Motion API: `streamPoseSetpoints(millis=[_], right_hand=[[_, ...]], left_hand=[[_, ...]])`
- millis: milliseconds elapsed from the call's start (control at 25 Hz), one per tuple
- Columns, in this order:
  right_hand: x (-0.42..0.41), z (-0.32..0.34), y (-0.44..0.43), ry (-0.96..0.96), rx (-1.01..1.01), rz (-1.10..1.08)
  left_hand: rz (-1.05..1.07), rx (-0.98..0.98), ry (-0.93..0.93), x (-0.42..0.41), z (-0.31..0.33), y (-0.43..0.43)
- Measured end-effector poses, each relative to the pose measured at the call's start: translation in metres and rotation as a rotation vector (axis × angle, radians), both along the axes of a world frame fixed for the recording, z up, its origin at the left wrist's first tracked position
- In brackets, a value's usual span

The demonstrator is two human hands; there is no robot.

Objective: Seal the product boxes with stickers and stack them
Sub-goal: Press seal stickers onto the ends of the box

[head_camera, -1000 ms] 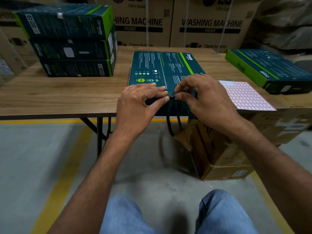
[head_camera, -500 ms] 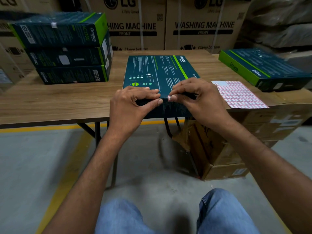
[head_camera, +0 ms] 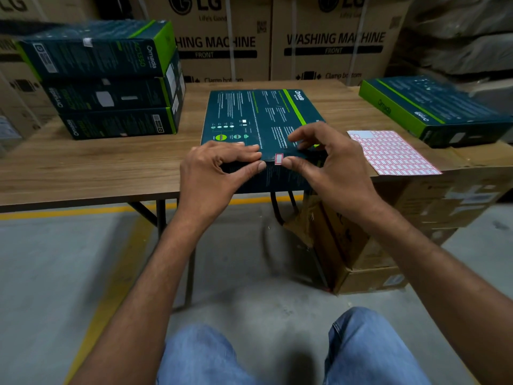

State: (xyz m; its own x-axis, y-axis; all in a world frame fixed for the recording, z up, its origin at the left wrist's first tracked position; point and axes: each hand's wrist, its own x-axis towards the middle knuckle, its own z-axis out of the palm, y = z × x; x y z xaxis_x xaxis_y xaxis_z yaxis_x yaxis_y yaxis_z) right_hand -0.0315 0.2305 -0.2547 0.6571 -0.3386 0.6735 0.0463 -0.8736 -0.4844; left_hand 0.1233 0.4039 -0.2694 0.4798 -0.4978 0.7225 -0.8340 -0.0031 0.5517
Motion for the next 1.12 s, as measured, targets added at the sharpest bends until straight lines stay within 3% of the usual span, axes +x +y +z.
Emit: streamPoseSetpoints(millis=[120, 560, 840, 1000, 1120], right_hand=[[0.001, -0.008, -0.002, -0.068, -0.125, 0.014], [0.010, -0.015, -0.009, 0.032, -0.274, -0.025], [0.005, -0.012, -0.008, 0.013, -0.133, -0.022], [0.011, -0.014, -0.006, -0.011, -0.166, -0.011], [0.012, -0.018, -0.007, 0.014, -0.224, -0.012]], left_hand=[[-0.017, 0.021, 0.003, 0.001, 0.002, 0.001], [-0.156, 0.126, 0.023, 0.015, 0.011, 0.009], [-0.260, 0.220, -0.012, 0.028, 0.018, 0.013], [-0.344, 0.242, 0.074, 0.040, 0.020, 0.018], [-0.310, 0.214, 0.014, 0.045, 0.015, 0.019]])
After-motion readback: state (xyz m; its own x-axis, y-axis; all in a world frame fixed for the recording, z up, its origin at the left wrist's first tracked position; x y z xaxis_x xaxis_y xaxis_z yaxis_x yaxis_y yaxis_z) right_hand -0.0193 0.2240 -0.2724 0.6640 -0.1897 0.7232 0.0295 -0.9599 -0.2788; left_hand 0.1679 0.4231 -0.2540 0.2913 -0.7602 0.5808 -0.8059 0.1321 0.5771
